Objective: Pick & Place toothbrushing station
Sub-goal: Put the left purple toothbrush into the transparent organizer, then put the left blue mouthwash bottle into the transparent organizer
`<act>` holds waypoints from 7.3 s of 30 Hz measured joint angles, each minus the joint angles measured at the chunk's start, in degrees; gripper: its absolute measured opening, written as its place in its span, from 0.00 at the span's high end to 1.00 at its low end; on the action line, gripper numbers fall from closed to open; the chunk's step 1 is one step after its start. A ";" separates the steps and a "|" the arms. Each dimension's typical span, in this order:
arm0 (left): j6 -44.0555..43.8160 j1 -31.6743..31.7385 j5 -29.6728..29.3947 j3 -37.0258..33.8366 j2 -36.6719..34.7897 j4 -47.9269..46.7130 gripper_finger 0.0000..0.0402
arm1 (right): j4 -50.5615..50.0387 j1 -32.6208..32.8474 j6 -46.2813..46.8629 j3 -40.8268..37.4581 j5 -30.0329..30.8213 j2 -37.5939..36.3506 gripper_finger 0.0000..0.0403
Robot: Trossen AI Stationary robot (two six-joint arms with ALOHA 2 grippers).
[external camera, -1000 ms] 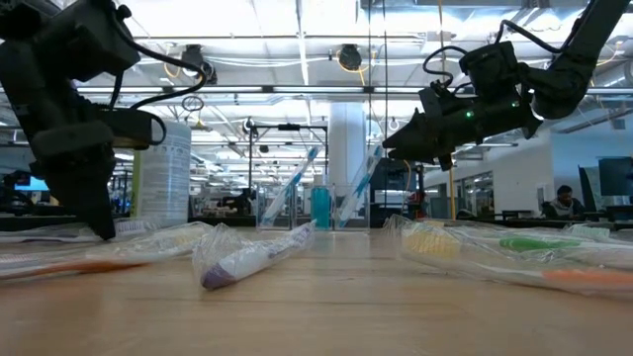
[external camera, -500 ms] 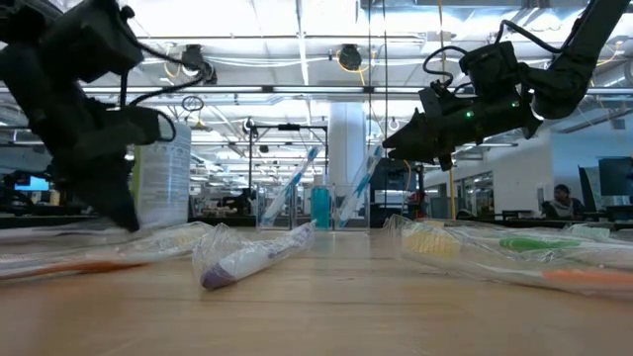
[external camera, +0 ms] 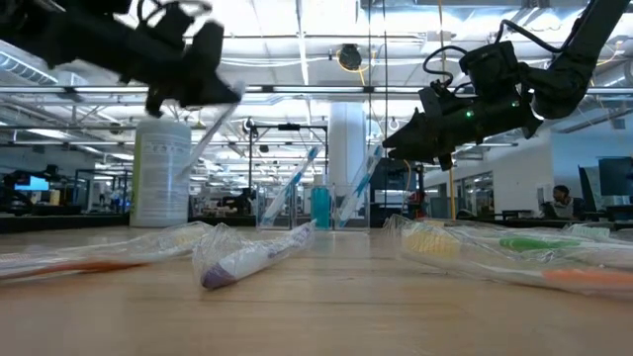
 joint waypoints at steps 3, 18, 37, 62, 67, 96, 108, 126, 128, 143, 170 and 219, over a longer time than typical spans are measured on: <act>8.85 2.82 3.05 0.04 -0.02 12.15 0.98 | 0.01 0.00 0.00 0.00 -0.01 0.00 0.58; 17.77 18.71 26.61 6.22 4.37 21.14 0.96 | 0.95 0.00 -0.22 0.00 0.20 0.00 0.58; 16.69 25.81 26.75 14.94 28.79 27.62 0.99 | -0.43 0.00 -0.14 0.00 0.08 0.00 0.58; 16.75 22.83 7.81 14.92 32.21 14.38 0.87 | -0.42 0.00 3.87 0.00 -3.04 0.00 0.58; 16.71 22.77 7.29 14.90 30.07 12.65 0.77 | -0.42 0.00 3.87 0.00 -3.04 0.00 0.58; -21.46 8.69 52.97 14.90 -8.61 -62.71 0.55 | -0.45 0.00 3.87 0.00 -3.06 0.00 0.58; -66.58 -13.01 68.79 14.88 -2.17 -76.73 0.55 | -2.24 0.00 3.79 -0.02 -3.07 -0.02 0.58; -109.88 -35.79 66.60 14.88 10.45 -69.90 0.55 | -2.15 0.00 3.67 -0.02 -3.04 -0.02 0.58; -109.86 -36.02 66.44 14.88 10.92 -71.05 0.55 | -2.14 0.00 3.67 -0.01 -3.04 -0.02 0.58; -106.59 -35.90 62.16 14.88 10.98 -72.72 0.55 | -2.11 0.00 3.65 -0.02 -2.89 -0.01 0.58; -105.38 -35.61 55.04 13.01 11.10 -72.35 0.62 | -2.11 0.00 3.64 -0.02 -2.84 -0.02 0.58; 0.50 6.88 10.73 27.21 11.13 -24.97 0.75 | -1.45 0.00 3.68 -0.02 -2.84 -0.02 0.58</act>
